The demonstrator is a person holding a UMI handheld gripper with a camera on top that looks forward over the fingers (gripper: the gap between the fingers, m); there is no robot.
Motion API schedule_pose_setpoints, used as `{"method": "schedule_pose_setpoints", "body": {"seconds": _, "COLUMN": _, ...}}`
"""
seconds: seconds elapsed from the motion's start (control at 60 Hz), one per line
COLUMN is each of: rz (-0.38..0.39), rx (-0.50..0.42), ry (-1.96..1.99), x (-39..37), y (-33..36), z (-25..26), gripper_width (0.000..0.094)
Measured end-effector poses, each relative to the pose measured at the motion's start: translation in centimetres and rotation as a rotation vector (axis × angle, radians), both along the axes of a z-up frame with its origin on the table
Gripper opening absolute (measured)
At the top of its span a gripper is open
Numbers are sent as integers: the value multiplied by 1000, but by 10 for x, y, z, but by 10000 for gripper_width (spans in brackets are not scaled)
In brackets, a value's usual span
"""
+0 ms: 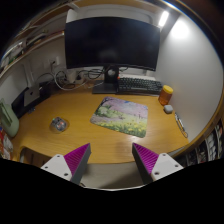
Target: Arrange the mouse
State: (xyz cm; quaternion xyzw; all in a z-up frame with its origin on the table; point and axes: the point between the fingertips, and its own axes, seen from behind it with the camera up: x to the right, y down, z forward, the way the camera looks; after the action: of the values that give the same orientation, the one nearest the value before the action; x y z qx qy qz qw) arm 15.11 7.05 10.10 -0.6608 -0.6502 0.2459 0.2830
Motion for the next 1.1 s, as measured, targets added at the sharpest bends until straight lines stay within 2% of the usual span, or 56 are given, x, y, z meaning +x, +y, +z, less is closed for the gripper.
{"method": "schedule_pose_setpoints", "body": {"seconds": 0.317, "rz": 100, "rx": -22, "ry": -6, "x": -11, "y": -85, "z": -17, "gripper_width": 859}}
{"method": "schedule_pose_setpoints", "body": {"seconds": 0.617, "rz": 162, "rx": -75, "ry": -14, "x": -21, "y": -183, "z": -37, "gripper_width": 862}}
{"method": "schedule_pose_setpoints", "body": {"seconds": 1.1, "rz": 115, "rx": -49, "ry": 30, "x": -117, "y": -230, "z": -104, "gripper_width": 863}}
